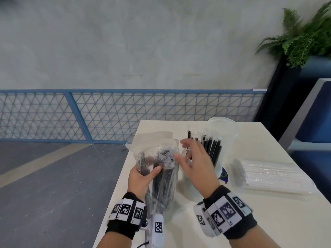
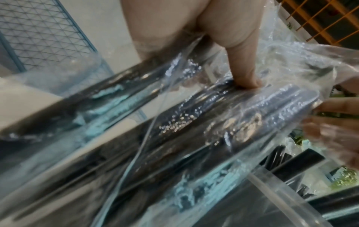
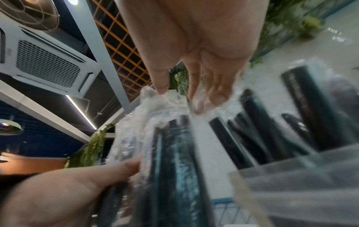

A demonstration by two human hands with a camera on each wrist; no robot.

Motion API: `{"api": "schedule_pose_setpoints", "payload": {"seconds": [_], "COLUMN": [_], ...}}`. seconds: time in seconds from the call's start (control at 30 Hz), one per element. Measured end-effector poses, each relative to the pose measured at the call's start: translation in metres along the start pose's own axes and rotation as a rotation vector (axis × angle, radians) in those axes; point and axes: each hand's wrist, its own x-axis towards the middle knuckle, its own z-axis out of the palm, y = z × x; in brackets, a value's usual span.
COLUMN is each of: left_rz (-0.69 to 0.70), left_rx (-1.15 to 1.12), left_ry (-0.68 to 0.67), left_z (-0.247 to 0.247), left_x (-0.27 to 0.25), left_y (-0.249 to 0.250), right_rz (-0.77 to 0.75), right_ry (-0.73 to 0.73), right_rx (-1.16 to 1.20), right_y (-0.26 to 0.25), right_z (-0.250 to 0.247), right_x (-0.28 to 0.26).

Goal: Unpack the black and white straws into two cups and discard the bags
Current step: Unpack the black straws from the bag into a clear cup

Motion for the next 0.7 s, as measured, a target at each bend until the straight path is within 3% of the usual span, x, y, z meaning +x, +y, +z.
{"api": "schedule_pose_setpoints", "payload": {"seconds": [0.07,0.2,0.33,0.5,0.63,0.7], "left_rz": [-0.001,-0.036,-0.003,0.019,0.004,0.010], "left_rx": [0.002,0.014,-0.018,-0.003,0.010,0.015], "left_ry": [-0.015,-0.184,-0.310,-0.181,-0.156,-0.135], "left_z": [-0.001,-0.007,-0.008,-0.008,-0.009,-0.009], "left_x": [-0.001,-0.006,-0.004,-0.001,0.001,0.001], "left_y": [0.001,0.005,0.000,-0.005,-0.007,-0.007], "right_rz": [0.068,0.101,0.151,0.114,-0.148,-0.147], "right_ry": [-0.141,-0.226,-0.302,-0.271,-0.268,-0.272], "right_rx": [0.027,0.025,0.175,0.181,-0.061,-0.068], "right_y": [-0.005,-0.009,-0.020,-0.019,-0.022,-0.024], "right_z": [0.010,0.016,0.017,0.030,0.026,0.023], "right_x": [-0.005,-0.007,-0.004,-0.009,-0.005,0.001]}}
